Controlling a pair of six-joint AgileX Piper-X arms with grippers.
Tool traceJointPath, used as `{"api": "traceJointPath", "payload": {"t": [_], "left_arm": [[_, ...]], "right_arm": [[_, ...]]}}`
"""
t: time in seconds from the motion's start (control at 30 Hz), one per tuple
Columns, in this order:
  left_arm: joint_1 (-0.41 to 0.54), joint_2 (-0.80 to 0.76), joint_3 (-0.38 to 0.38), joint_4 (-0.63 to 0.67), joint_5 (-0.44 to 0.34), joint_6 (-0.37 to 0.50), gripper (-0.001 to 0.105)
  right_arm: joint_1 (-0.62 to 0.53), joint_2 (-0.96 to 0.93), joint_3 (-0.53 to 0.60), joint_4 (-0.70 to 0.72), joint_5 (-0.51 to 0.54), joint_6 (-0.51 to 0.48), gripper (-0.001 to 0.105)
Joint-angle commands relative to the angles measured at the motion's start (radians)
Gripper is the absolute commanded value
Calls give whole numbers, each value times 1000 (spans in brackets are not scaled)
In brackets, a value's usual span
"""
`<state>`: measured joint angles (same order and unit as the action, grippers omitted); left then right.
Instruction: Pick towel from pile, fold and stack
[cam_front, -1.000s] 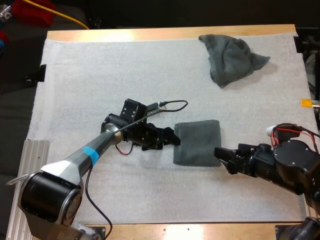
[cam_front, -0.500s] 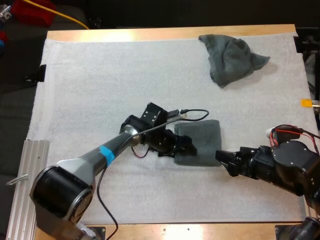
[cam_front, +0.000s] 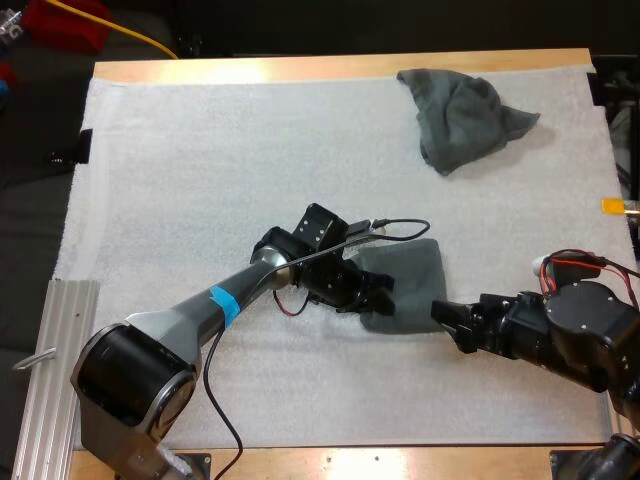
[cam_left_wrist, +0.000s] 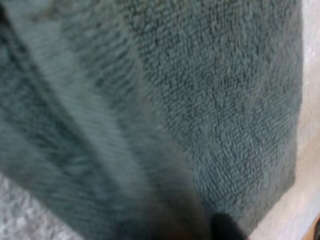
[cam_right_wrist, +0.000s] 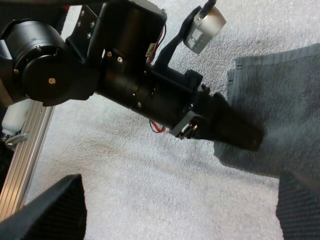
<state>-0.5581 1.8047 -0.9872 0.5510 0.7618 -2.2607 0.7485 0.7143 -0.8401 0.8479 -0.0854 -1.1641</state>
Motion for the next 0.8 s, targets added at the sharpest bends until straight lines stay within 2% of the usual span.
{"api": "traceJointPath", "payload": {"t": [0.0, 0.27, 0.33, 0.43, 0.77], "left_arm": [[-6, -2, -7, 20, 12, 39, 1], [48, -66, -7, 222, -171, 277, 0], [91, -85, -7, 288, -241, 350, 0], [165, -115, -7, 357, -296, 418, 0], [372, -281, -12, 416, -311, 521, 0]], "right_arm": [[0, -6, -8, 0, 7, 1, 75], [0, -6, -8, -4, -15, 1, 75], [0, -6, -8, -16, -34, 10, 75], [0, -6, -8, -45, -49, 20, 75], [0, 8, -8, -67, -49, 20, 75]]}}
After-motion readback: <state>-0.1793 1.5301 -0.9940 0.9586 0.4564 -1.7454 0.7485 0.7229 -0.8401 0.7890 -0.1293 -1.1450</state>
